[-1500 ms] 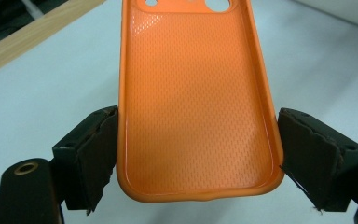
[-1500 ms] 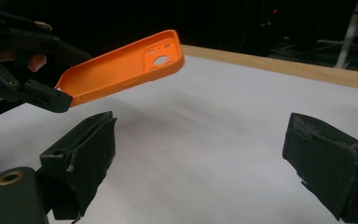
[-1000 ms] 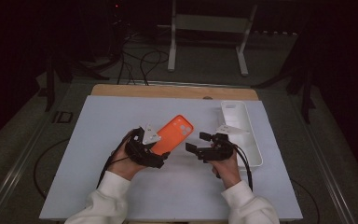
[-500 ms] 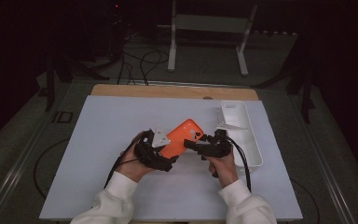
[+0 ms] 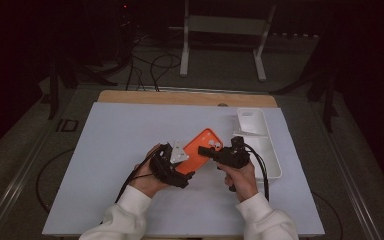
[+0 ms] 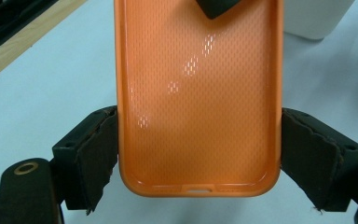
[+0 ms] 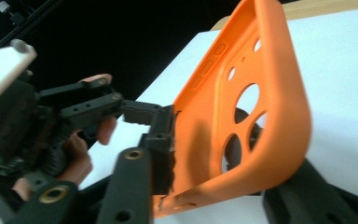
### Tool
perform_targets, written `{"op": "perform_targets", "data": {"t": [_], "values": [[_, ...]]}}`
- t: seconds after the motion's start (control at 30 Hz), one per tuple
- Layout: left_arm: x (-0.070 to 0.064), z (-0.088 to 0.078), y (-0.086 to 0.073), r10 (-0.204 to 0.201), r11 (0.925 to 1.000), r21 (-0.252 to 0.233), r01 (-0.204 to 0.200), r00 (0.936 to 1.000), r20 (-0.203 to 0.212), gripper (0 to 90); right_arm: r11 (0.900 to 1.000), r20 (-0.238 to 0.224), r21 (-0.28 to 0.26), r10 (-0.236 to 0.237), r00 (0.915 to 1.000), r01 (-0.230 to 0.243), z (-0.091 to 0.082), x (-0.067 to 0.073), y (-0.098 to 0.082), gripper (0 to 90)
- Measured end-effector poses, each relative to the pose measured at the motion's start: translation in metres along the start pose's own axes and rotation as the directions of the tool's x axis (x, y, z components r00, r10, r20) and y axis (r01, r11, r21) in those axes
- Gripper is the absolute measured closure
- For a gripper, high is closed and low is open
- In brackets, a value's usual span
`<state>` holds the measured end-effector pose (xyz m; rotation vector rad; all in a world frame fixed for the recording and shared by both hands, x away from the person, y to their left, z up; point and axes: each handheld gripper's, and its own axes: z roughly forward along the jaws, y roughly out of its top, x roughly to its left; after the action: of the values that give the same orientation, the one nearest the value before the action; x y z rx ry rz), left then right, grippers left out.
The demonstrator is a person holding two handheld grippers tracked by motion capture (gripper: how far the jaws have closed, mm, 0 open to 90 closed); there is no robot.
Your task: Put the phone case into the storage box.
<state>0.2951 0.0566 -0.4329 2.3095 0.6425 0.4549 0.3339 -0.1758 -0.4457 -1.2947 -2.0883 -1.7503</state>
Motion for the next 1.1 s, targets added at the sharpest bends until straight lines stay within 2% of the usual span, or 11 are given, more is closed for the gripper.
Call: {"op": "perform_targets", "data": {"t": [0.1, 0.2, 0.33, 0.57, 0.9, 1.1], "values": [[-0.001, 0.001, -0.002, 0.007, 1.0000, 0.004, -0.007, 1.0000, -0.003, 16.1, 1.000, 0.006, 0.009, 0.004, 1.0000, -0.004, 0.000, 0.004, 0.001, 77.5], [0.000, 0.002, -0.003, 0.006, 1.0000, 0.004, -0.006, 1.0000, -0.002, 16.0, 1.000, 0.025, 0.015, 0.014, 0.9996, -0.015, 0.000, 0.006, 0.001, 80.9], [-0.002, 0.004, -0.004, 0.001, 1.0000, 0.004, -0.001, 0.9999, -0.012, 15.8, 1.000, 0.040, 0.011, 0.021, 0.9990, -0.021, 0.001, 0.007, 0.000, 82.3], [-0.002, 0.005, -0.005, -0.004, 1.0000, -0.007, 0.004, 0.9998, -0.018, 15.7, 1.000, 0.061, 0.001, -0.005, 0.9981, 0.005, 0.000, 0.012, -0.001, 83.2], [0.000, 0.004, -0.006, -0.026, 0.9995, -0.016, 0.026, 0.9997, 0.003, 11.7, 1.000, 0.068, -0.013, -0.026, 0.9974, 0.027, -0.002, 0.014, 0.001, 83.5], [0.006, -0.002, -0.008, -0.058, 0.9976, -0.037, 0.059, 0.9981, 0.021, 9.2, 0.999, 0.086, -0.003, -0.044, 0.9953, 0.045, -0.003, 0.014, 0.000, 83.8]]}}
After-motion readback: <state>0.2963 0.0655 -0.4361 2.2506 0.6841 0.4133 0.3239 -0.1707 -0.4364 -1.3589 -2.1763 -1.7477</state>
